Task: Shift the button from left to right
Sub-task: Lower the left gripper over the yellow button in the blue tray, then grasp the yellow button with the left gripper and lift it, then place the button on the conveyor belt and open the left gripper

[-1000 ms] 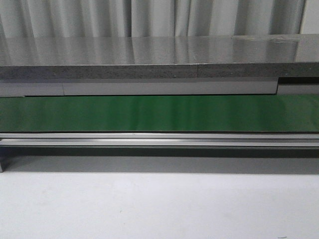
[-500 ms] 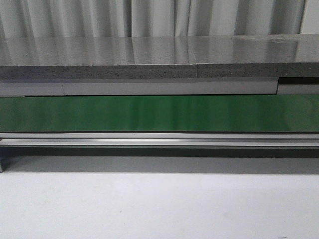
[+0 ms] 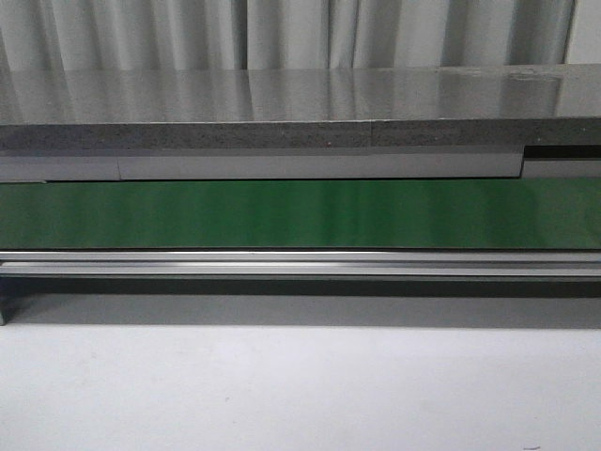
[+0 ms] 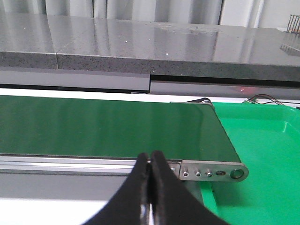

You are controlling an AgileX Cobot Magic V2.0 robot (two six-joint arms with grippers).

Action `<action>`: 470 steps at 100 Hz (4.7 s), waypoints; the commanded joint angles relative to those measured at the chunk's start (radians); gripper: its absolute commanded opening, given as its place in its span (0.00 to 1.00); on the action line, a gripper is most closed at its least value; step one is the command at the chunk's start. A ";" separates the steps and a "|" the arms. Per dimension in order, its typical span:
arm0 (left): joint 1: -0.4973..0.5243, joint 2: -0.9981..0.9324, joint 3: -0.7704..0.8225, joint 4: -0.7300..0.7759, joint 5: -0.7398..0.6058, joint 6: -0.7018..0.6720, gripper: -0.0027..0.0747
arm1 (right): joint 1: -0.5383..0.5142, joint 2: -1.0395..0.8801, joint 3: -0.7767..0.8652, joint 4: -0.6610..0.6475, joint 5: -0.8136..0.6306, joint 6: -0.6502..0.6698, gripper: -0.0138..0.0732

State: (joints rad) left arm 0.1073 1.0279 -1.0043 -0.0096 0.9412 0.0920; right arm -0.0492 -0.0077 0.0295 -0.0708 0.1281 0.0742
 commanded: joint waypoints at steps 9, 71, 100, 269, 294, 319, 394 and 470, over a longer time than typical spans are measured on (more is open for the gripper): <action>0.127 0.138 -0.090 -0.004 -0.073 0.025 0.87 | -0.006 -0.015 0.000 -0.001 -0.079 -0.003 0.02; 0.182 0.693 -0.338 0.030 -0.141 0.025 0.87 | -0.006 -0.015 0.000 -0.001 -0.079 -0.003 0.02; 0.188 0.795 -0.360 0.026 -0.141 0.025 0.87 | -0.006 -0.015 0.000 -0.001 -0.079 -0.003 0.02; 0.137 0.725 -0.427 -0.112 -0.020 0.052 0.04 | -0.006 -0.015 0.000 -0.001 -0.079 -0.003 0.02; 0.011 0.724 -0.422 -0.121 -0.003 0.059 0.04 | -0.006 -0.015 0.000 -0.001 -0.079 -0.003 0.02; -0.045 0.741 -0.422 -0.119 -0.002 0.070 0.17 | -0.006 -0.015 0.000 -0.001 -0.079 -0.003 0.02; -0.053 0.523 -0.398 -0.214 -0.012 0.159 0.88 | -0.006 -0.015 0.000 -0.001 -0.079 -0.003 0.02; -0.200 -0.613 0.474 -0.232 -0.621 0.232 0.88 | -0.006 -0.015 0.000 -0.001 -0.079 -0.003 0.02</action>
State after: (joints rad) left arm -0.0833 0.5222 -0.5912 -0.2265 0.4347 0.3257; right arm -0.0492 -0.0077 0.0295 -0.0708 0.1281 0.0742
